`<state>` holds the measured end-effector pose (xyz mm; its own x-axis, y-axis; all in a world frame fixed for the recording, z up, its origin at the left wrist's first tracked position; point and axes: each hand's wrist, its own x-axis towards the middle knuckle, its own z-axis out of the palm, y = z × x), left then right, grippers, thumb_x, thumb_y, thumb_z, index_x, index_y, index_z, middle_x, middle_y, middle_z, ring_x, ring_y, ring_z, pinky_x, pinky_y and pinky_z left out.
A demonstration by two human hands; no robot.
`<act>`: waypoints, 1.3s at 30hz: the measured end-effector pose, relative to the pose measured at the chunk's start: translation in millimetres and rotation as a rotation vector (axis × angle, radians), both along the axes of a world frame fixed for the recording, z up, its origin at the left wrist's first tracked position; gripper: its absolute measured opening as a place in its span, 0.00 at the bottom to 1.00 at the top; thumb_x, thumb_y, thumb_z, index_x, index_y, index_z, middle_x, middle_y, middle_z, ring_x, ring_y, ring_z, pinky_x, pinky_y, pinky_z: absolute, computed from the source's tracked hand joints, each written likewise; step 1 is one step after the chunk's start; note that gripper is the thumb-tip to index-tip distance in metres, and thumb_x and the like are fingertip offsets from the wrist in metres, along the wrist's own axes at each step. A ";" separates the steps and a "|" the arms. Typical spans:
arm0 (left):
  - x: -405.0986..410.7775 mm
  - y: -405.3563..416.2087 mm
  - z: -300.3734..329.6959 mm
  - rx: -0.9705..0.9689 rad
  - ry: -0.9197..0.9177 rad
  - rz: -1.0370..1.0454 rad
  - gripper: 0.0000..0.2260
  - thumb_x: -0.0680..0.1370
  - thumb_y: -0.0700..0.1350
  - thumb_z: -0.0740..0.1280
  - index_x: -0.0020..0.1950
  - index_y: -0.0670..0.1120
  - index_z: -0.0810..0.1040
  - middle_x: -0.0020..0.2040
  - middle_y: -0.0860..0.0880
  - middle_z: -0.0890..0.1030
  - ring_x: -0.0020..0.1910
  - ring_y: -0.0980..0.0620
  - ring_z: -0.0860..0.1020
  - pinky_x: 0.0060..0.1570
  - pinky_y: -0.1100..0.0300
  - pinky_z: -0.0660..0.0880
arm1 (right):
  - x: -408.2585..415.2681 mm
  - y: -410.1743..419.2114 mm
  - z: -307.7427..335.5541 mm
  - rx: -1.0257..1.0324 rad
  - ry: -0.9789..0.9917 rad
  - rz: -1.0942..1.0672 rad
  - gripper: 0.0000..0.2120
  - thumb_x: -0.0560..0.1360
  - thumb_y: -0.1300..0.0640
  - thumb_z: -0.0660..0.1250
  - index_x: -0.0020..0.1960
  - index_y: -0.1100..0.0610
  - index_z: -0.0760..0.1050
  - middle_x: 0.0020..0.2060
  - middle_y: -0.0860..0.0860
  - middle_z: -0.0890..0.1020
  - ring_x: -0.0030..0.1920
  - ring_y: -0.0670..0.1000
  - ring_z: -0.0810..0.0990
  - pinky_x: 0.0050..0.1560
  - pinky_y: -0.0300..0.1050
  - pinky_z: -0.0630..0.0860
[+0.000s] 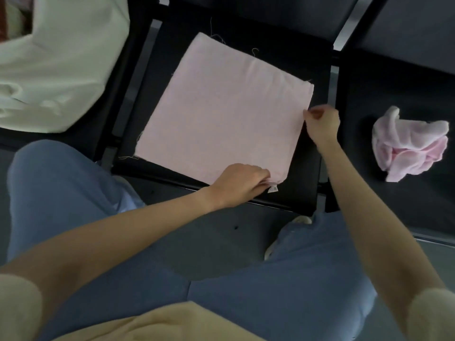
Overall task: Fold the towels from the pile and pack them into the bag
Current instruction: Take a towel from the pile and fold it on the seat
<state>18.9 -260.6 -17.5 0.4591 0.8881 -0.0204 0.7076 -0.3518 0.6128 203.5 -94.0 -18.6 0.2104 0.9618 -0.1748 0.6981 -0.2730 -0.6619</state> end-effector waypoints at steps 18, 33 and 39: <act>-1.3 5.4 40.8 -0.691 -0.363 0.118 0.06 0.73 0.39 0.73 0.36 0.46 0.79 0.38 0.50 0.82 0.36 0.56 0.81 0.39 0.59 0.80 | 11.6 64.1 11.4 0.071 0.249 -0.318 0.08 0.74 0.61 0.69 0.52 0.59 0.74 0.47 0.50 0.77 0.47 0.46 0.77 0.47 0.35 0.77; -119.4 -8.1 66.3 -0.790 -0.611 0.401 0.03 0.73 0.34 0.72 0.41 0.38 0.79 0.36 0.45 0.83 0.32 0.54 0.82 0.37 0.63 0.80 | -154.5 92.0 45.7 0.322 0.171 -0.141 0.14 0.75 0.69 0.59 0.60 0.61 0.70 0.49 0.48 0.74 0.47 0.41 0.73 0.37 0.20 0.67; -156.0 -18.4 42.0 -0.756 -0.574 0.594 0.06 0.73 0.36 0.73 0.38 0.42 0.79 0.35 0.44 0.82 0.35 0.48 0.81 0.44 0.52 0.82 | -230.8 93.5 22.6 0.124 0.141 -0.070 0.19 0.76 0.67 0.62 0.67 0.59 0.66 0.61 0.52 0.76 0.59 0.47 0.77 0.55 0.32 0.71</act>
<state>-137.0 -279.0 24.5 0.0808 0.8181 -0.5694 0.1833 0.5493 0.8152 -27.3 -0.6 4.0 0.2596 0.9617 -0.0880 0.5784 -0.2278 -0.7833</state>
